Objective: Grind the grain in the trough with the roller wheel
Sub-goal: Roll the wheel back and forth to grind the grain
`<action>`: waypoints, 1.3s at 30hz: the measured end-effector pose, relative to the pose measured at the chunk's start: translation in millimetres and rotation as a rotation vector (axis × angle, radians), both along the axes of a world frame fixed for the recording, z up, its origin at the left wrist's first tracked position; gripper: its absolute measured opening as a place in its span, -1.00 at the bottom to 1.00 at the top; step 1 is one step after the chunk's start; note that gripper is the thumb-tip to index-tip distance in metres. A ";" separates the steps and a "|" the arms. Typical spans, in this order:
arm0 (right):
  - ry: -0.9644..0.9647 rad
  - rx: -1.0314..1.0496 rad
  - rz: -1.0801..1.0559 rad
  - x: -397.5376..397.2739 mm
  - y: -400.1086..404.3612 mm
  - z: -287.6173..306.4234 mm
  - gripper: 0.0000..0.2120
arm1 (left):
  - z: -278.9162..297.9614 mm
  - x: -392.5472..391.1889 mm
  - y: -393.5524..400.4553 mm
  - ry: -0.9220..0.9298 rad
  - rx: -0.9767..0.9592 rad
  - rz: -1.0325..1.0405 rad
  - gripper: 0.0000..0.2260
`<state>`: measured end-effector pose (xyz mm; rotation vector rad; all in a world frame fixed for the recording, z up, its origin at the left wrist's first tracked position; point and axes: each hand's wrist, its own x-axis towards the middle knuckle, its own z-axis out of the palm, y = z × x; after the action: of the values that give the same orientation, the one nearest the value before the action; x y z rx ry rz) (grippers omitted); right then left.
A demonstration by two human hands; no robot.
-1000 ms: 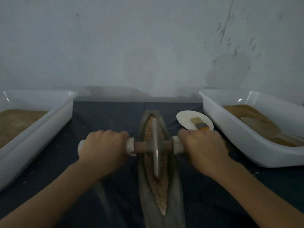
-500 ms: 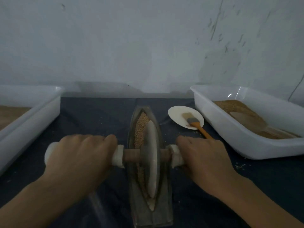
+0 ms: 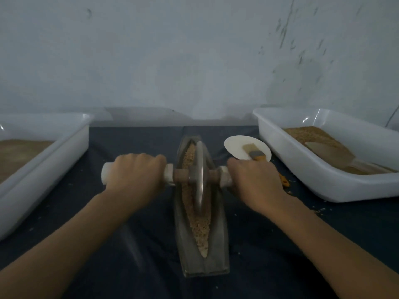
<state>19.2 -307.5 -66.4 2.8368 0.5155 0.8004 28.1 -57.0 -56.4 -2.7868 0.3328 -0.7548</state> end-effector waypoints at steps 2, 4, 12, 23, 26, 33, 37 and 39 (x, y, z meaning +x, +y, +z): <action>-0.099 -0.017 0.053 -32.6 -2.6 1.7 -0.60 | -6.8 -27.5 7.8 -0.049 0.013 -0.061 -0.58; -0.099 -0.018 0.072 -50.0 -5.9 0.6 -0.53 | -7.6 -45.1 12.3 -0.125 0.019 -0.154 -0.46; -0.001 -0.075 -0.025 33.7 10.6 11.6 -0.77 | -14.6 28.2 6.6 0.026 -0.100 0.009 -0.72; -0.162 -0.132 0.094 -36.5 9.6 18.1 -0.74 | -22.0 -34.6 21.7 -0.038 -0.039 -0.103 -0.61; -0.142 -0.031 0.139 -45.9 1.5 9.8 -0.68 | -14.5 -51.3 23.8 -0.040 0.000 -0.130 -0.52; 0.025 -0.062 -0.029 39.8 15.3 13.3 -0.78 | -13.5 26.4 4.4 0.012 -0.054 0.065 -0.80; 0.003 -0.085 -0.039 44.9 23.2 18.0 -0.79 | -11.9 37.5 2.7 0.051 -0.129 0.075 -0.81; -0.007 -0.124 -0.002 20.0 20.4 19.4 -0.78 | -15.0 16.4 7.9 0.059 -0.112 0.066 -0.78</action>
<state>39.2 -287.1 -47.0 2.7203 0.5414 0.7501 44.5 -49.2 -71.4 -2.9138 0.2145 -0.6971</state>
